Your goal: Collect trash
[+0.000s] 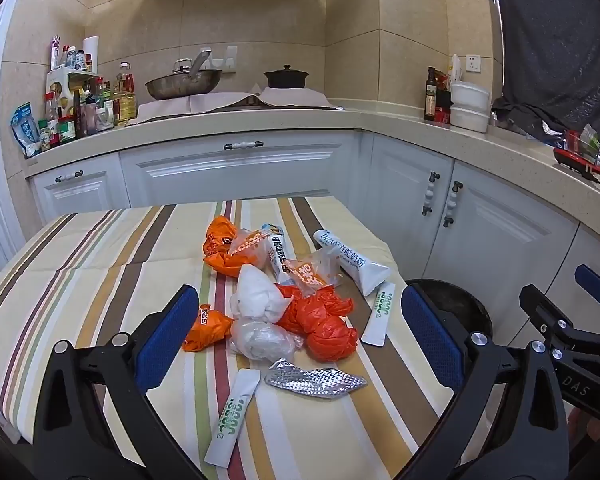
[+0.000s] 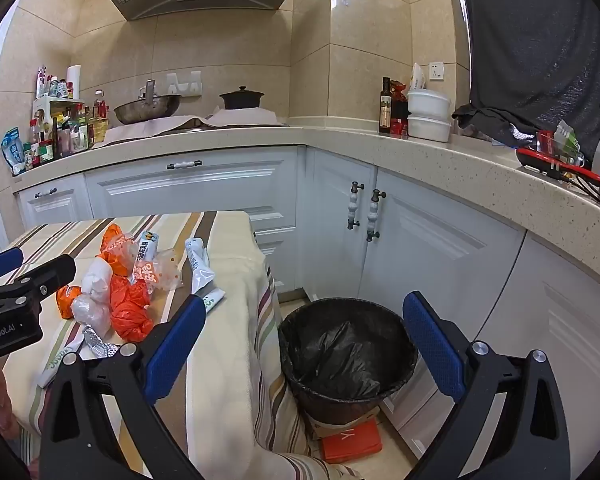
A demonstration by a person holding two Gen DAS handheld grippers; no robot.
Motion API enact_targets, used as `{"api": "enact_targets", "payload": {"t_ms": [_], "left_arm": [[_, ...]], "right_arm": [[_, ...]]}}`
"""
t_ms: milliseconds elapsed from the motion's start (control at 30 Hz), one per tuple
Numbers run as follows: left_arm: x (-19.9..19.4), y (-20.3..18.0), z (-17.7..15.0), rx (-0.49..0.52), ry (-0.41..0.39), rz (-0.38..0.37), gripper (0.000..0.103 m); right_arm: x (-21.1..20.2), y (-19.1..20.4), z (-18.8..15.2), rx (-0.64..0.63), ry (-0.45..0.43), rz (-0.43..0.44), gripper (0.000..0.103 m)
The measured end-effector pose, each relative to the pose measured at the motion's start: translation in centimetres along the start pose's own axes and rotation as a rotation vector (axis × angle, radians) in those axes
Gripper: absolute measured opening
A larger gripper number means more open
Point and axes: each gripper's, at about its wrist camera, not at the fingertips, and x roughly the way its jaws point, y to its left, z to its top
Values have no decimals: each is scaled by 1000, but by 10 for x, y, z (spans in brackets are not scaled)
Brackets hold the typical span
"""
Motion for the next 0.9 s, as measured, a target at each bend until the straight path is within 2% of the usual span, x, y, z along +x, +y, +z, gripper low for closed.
{"api": "enact_targets", "payload": {"t_ms": [900], "left_arm": [[10,2,-7,-11,29,0,99]], "right_arm": [[2,-3,-2,-2,1,-2,96]]}}
